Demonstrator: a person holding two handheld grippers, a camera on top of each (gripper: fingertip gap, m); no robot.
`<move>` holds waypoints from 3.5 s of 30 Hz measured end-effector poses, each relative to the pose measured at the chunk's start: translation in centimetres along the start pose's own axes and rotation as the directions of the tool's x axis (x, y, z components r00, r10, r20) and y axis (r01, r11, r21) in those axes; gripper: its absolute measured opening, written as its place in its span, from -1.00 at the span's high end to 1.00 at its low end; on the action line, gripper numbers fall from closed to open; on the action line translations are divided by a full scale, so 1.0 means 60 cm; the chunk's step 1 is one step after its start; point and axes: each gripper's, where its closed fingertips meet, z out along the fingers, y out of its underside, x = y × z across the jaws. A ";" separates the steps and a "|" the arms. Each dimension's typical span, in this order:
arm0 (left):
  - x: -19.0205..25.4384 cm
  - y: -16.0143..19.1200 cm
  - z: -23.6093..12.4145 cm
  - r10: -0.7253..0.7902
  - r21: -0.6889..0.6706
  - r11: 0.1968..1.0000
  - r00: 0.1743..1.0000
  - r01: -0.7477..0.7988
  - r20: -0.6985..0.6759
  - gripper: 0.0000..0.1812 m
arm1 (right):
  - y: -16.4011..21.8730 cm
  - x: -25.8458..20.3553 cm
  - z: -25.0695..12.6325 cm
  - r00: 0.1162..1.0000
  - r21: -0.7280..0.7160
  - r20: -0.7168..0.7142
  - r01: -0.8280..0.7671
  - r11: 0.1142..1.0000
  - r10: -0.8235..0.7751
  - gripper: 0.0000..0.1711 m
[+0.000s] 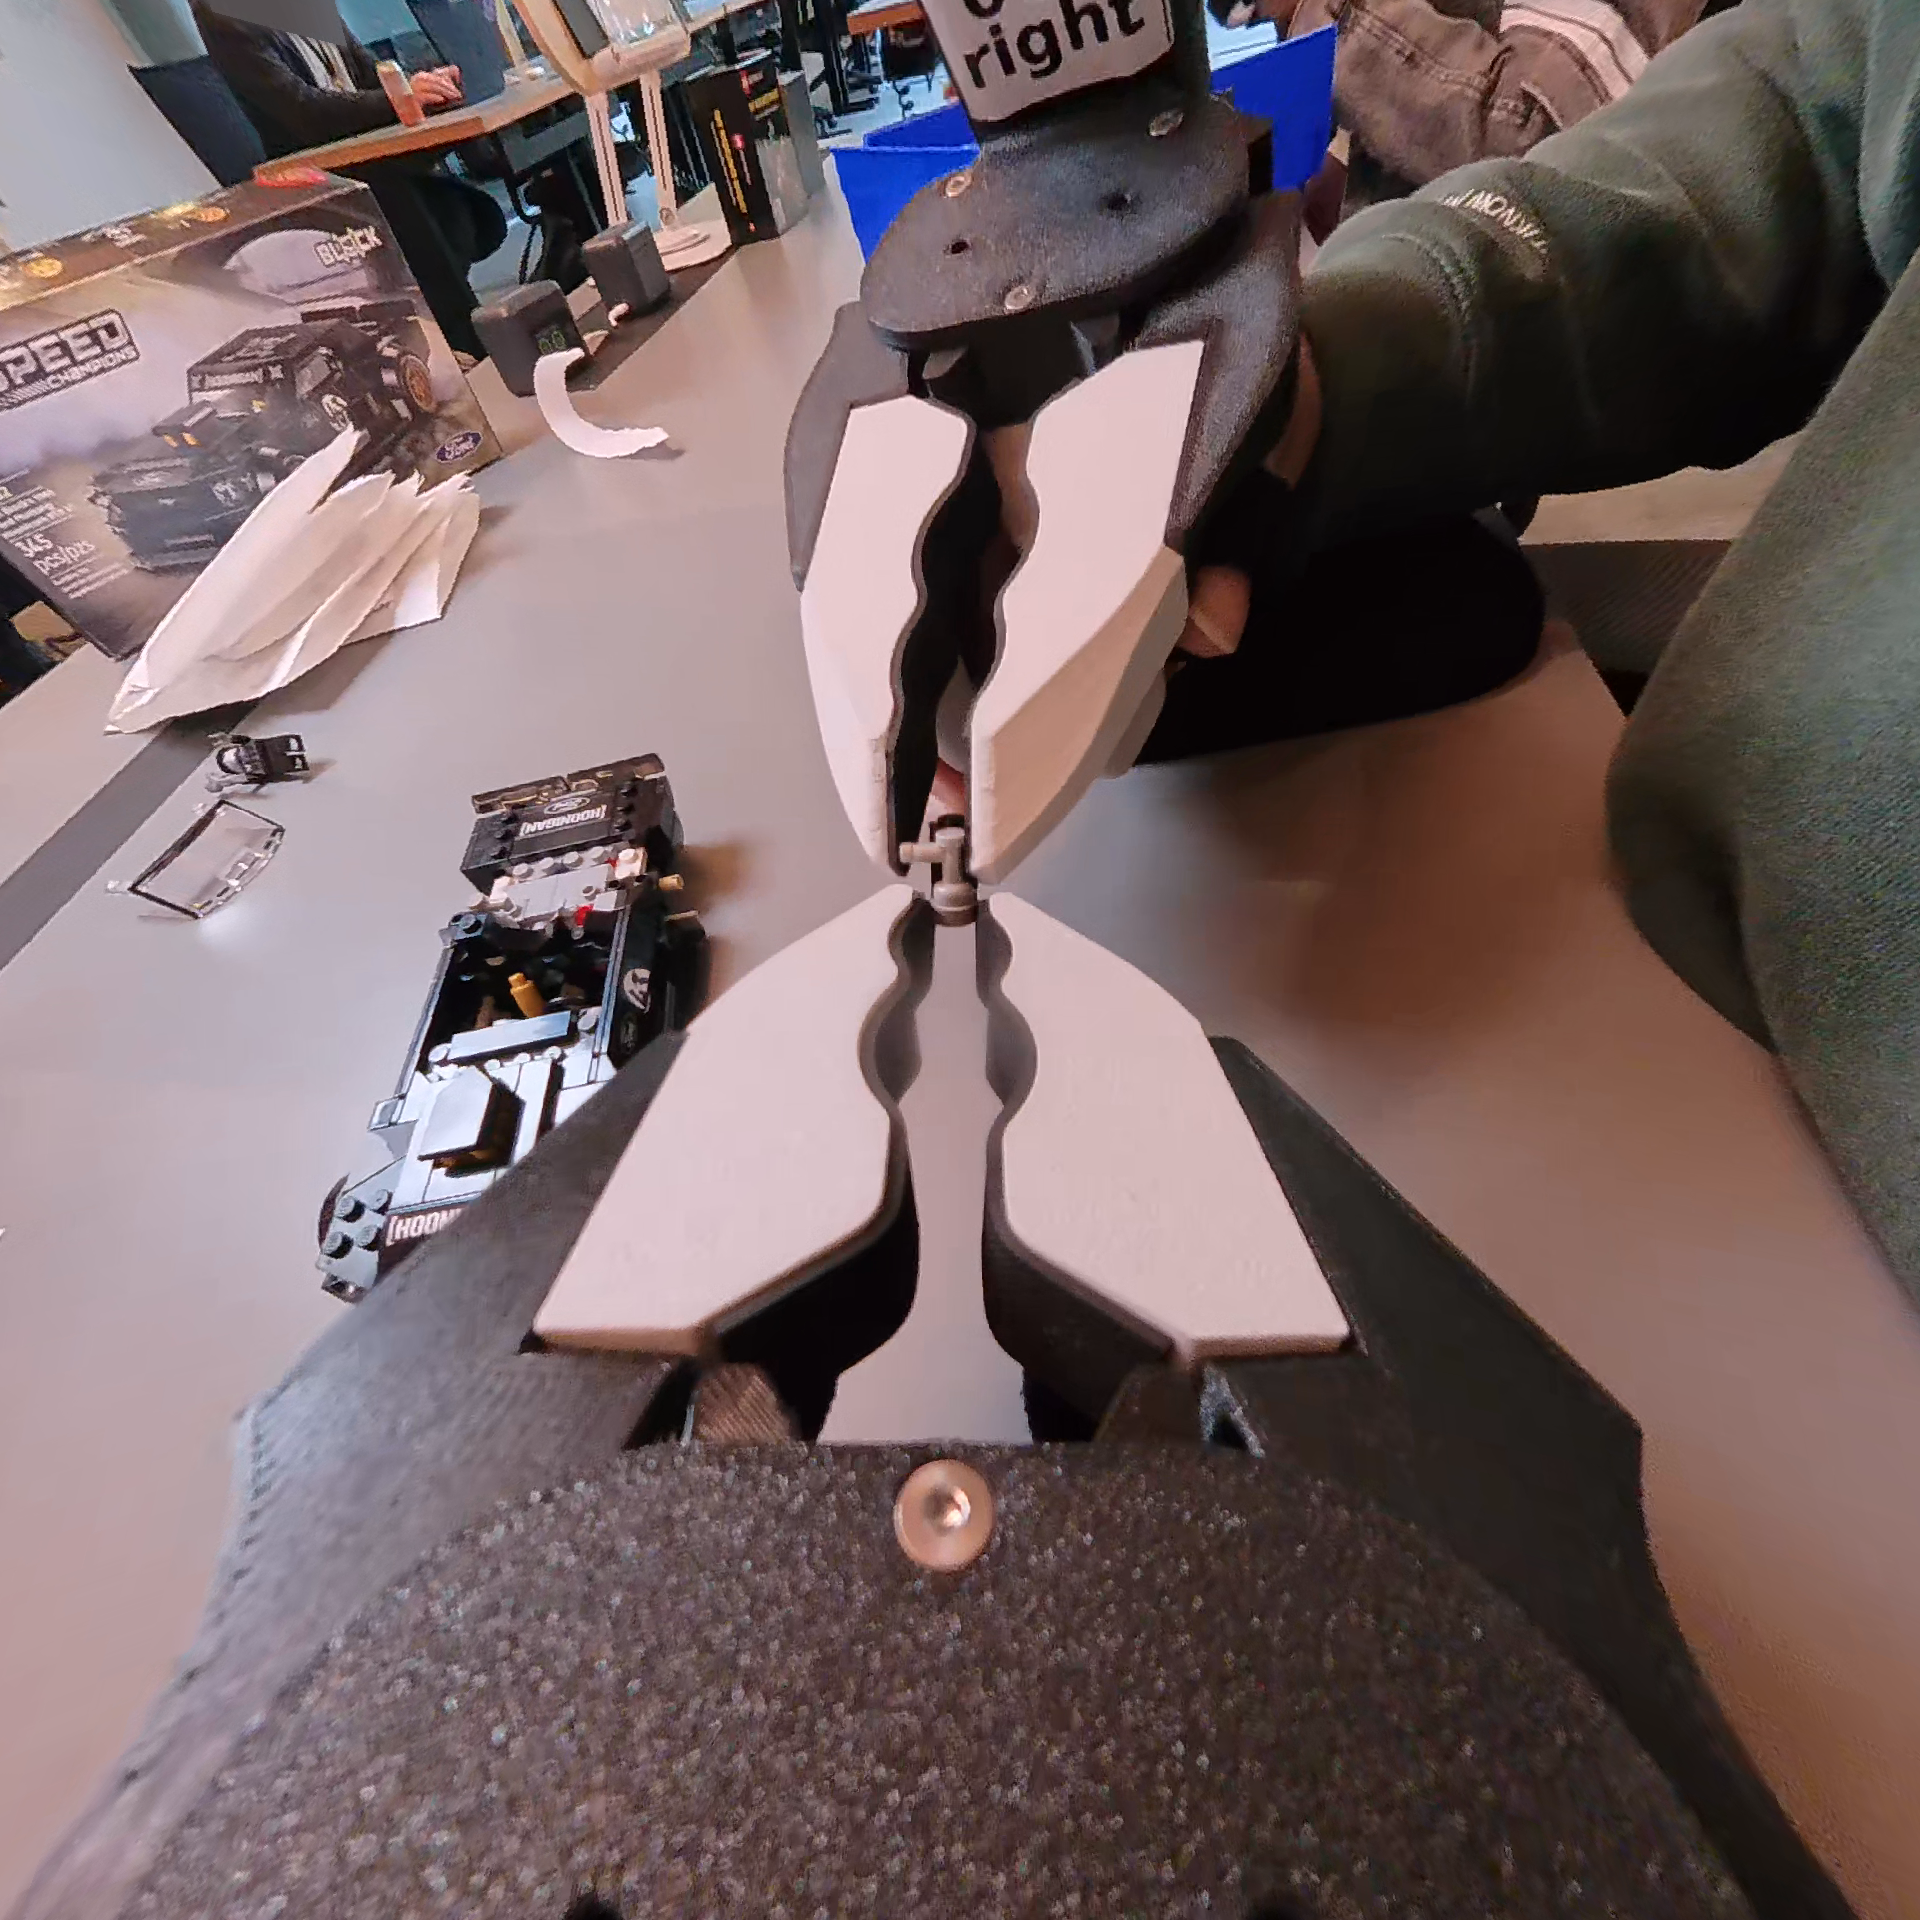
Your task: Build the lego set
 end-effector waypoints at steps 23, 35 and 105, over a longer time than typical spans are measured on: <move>0.037 0.008 0.003 -0.033 -0.030 0.999 0.989 0.029 -0.144 0.91 | 0.020 -0.029 -0.002 0.982 -0.073 0.090 0.172 0.982 -0.166 0.87; 0.028 -0.010 -0.007 -0.053 0.064 0.996 0.989 0.062 -0.137 0.91 | 0.000 -0.029 -0.013 0.987 -0.048 0.076 0.148 0.988 -0.144 0.79; 0.020 -0.047 -0.020 -0.085 0.217 0.970 0.990 0.108 -0.113 0.91 | -0.030 -0.024 -0.015 0.995 0.045 -0.051 0.089 0.995 -0.087 0.89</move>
